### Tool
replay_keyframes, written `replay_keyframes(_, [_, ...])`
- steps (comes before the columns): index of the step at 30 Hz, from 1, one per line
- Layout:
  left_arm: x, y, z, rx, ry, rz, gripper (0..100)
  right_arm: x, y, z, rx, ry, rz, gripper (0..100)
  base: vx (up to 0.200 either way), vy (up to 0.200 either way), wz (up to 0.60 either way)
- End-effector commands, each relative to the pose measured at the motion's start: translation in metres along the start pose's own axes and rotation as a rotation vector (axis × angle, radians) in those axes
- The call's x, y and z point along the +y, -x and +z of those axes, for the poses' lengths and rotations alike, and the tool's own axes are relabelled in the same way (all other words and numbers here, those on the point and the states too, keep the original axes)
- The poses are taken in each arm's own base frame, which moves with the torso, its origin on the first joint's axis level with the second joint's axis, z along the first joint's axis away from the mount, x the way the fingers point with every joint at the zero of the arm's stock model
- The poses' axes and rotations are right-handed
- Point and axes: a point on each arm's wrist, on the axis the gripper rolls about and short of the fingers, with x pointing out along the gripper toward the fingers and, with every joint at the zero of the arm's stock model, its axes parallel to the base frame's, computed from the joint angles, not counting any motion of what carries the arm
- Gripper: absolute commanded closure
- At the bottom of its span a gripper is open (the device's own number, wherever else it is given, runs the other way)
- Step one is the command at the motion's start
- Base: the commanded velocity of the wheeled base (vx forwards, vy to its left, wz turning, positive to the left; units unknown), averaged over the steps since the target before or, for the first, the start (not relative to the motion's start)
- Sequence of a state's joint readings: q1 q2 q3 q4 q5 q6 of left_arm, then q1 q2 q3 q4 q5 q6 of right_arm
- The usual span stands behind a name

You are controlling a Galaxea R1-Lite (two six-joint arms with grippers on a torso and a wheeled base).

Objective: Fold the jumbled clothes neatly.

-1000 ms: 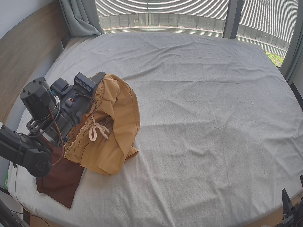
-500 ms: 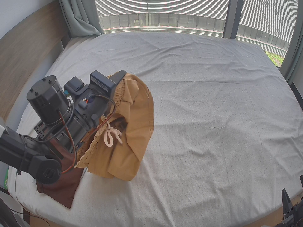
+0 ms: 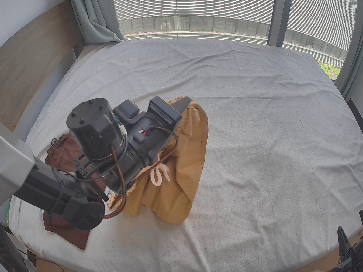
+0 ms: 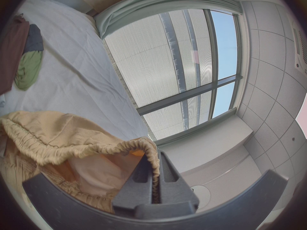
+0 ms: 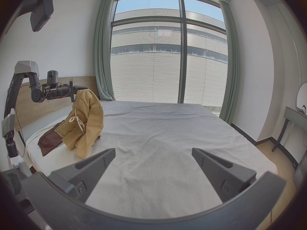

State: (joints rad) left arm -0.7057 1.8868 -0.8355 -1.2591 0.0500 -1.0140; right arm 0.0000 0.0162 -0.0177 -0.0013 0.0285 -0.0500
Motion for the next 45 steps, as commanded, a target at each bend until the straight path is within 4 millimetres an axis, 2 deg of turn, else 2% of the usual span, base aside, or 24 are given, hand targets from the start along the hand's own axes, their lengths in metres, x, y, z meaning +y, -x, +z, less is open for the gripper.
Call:
replay_keyframes(1, [0.010, -0.012, -0.020, 0.047, 0.004, 0.012, 100, 0.000, 0.000, -0.005, 0.004, -0.001, 0.001, 0, 0.000, 0.000, 0.00])
replay_keyframes(8, [0.014, -0.025, -0.048, 0.107, 0.012, 0.002, 100, 0.000, 0.000, -0.005, 0.004, -0.001, 0.001, 0, 0.000, 0.000, 0.00])
replay_keyframes(13, [0.006, -0.036, -0.076, 0.156, 0.025, -0.039, 100, 0.000, 0.000, -0.005, 0.004, -0.001, 0.001, 0, 0.000, 0.000, 0.00])
replay_keyframes(18, [-0.003, -0.041, -0.093, 0.215, 0.031, -0.048, 100, 0.000, 0.000, -0.005, 0.004, -0.001, 0.001, 0, 0.000, 0.000, 0.00])
replay_keyframes(22, [-0.015, -0.043, -0.103, 0.250, 0.042, -0.081, 100, 0.000, 0.000, -0.005, 0.004, -0.001, 0.002, 0, 0.000, 0.000, 0.00])
replay_keyframes(23, [-0.026, -0.046, -0.106, 0.264, 0.054, -0.112, 100, 0.000, 0.000, -0.005, 0.004, -0.001, 0.002, 0, 0.000, 0.000, 0.00])
replay_keyframes(28, [-0.052, -0.054, -0.113, 0.302, 0.101, -0.155, 100, 0.000, 0.000, -0.005, 0.004, -0.001, 0.002, 0, 0.000, 0.000, 0.00])
replay_keyframes(35, [-0.093, -0.057, -0.113, 0.312, 0.134, -0.234, 100, 0.000, 0.000, -0.005, 0.004, -0.001, 0.002, 0, 0.000, 0.000, 0.00])
replay_keyframes(42, [-0.146, -0.054, -0.078, 0.273, 0.242, -0.315, 100, 0.000, 0.000, -0.005, 0.004, -0.001, 0.002, 0, 0.000, 0.000, 0.00])
replay_keyframes(45, [-0.151, -0.052, -0.062, 0.247, 0.251, -0.312, 100, 0.000, 0.000, -0.005, 0.004, -0.001, 0.002, 0, 0.000, 0.000, 0.00])
